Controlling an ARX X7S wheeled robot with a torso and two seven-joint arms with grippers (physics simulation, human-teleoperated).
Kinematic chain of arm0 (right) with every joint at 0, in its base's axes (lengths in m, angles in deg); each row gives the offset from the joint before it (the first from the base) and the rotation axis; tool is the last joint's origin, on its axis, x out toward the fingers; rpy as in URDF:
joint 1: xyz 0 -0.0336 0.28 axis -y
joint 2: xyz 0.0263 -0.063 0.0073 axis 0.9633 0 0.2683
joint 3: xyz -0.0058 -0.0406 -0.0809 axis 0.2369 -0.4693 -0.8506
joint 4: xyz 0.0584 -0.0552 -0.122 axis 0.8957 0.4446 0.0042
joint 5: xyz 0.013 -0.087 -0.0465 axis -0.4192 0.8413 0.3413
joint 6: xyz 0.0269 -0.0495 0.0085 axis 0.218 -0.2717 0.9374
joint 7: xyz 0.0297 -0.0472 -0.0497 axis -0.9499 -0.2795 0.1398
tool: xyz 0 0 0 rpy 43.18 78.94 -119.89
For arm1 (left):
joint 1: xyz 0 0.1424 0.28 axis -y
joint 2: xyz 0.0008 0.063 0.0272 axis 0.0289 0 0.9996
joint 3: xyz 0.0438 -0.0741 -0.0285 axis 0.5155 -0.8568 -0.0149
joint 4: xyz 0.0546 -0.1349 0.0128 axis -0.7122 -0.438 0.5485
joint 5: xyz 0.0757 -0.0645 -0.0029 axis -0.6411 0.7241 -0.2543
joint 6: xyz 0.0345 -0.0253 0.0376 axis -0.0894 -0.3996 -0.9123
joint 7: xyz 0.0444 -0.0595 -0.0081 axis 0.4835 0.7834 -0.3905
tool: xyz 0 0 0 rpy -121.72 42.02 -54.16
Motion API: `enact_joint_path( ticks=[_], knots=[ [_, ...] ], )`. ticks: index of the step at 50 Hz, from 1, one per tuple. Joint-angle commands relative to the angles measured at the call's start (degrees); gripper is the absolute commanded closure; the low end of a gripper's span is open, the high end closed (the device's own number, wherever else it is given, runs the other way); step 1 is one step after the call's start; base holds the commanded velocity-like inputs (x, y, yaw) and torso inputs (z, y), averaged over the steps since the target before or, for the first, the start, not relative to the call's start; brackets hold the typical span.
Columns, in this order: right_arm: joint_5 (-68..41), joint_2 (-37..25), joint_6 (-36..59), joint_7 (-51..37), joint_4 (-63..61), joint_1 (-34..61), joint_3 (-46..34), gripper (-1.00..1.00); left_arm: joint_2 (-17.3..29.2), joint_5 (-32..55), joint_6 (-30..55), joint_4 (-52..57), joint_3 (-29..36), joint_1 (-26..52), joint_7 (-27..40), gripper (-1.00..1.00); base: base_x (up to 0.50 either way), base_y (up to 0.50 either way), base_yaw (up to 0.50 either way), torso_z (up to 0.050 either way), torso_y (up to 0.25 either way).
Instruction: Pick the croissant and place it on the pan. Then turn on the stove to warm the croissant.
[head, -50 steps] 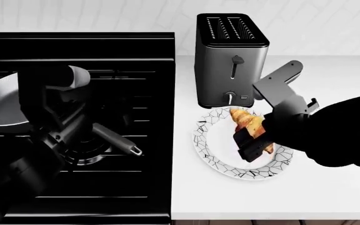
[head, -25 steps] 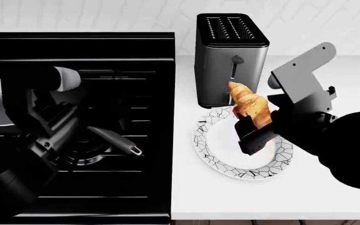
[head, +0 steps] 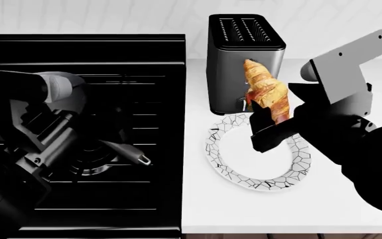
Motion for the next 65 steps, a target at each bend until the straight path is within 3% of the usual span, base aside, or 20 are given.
enact_joint_path(
  ticks=[1,65],
  knots=[
    [1.8,0.2,-1.5,0.4,-0.6,-0.3,1.2,1.00,0.4,-0.4,-0.7,0.4,-0.1,-0.2,-0.5,-1.00,0.00,0.21,0.00,0.000,0.000],
    [3.2,2.0,-0.7,2.5,1.4,1.8,-1.2,1.00,1.1,-1.4,-2.7,-0.2,1.9,-0.7,-1.8,-1.00,0.00,0.50,0.00,0.000,0.000]
  ],
)
